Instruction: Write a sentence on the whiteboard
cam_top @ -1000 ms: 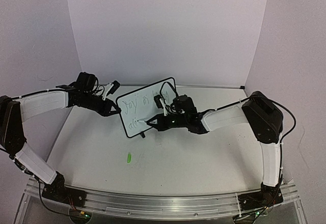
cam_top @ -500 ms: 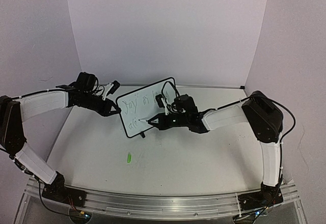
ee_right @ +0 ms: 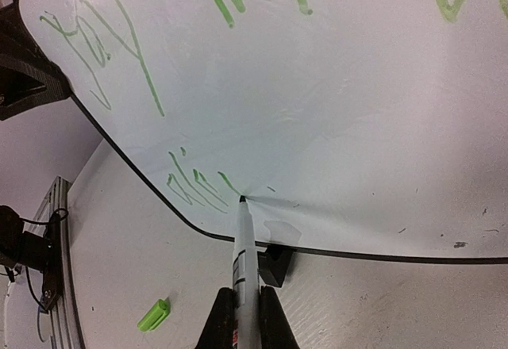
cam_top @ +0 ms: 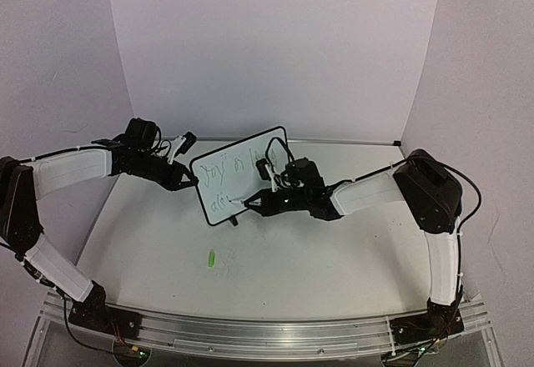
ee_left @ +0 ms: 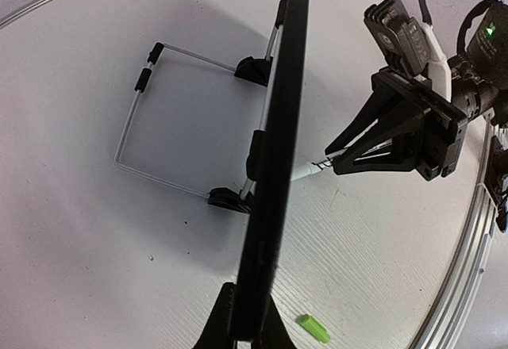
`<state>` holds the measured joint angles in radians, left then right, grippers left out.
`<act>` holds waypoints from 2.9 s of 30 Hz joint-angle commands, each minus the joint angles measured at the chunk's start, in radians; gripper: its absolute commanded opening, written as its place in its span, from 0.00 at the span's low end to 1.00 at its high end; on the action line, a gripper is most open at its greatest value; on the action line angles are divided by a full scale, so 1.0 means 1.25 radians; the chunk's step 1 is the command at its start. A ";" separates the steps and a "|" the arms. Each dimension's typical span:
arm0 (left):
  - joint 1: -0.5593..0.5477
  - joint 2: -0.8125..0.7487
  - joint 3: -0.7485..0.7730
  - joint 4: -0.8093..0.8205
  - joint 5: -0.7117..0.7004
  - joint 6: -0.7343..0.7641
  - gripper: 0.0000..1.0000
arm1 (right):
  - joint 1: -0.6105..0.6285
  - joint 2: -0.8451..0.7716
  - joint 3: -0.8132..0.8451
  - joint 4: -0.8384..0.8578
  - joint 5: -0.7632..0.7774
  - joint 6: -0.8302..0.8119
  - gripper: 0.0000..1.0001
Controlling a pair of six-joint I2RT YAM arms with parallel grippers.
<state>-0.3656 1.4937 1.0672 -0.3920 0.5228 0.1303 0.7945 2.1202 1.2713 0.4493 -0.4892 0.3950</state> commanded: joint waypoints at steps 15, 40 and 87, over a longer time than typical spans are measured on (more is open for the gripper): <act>0.000 0.008 0.035 0.000 -0.010 0.005 0.00 | -0.015 -0.019 0.016 0.012 0.048 -0.002 0.00; 0.000 0.006 0.036 0.000 -0.006 0.004 0.00 | -0.019 -0.070 0.032 0.003 0.059 -0.020 0.00; 0.000 0.014 0.036 -0.002 -0.008 0.005 0.00 | -0.040 -0.019 0.023 0.015 -0.003 0.016 0.00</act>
<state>-0.3660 1.4940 1.0676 -0.3923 0.5240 0.1295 0.7509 2.0786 1.2617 0.4345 -0.4898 0.4032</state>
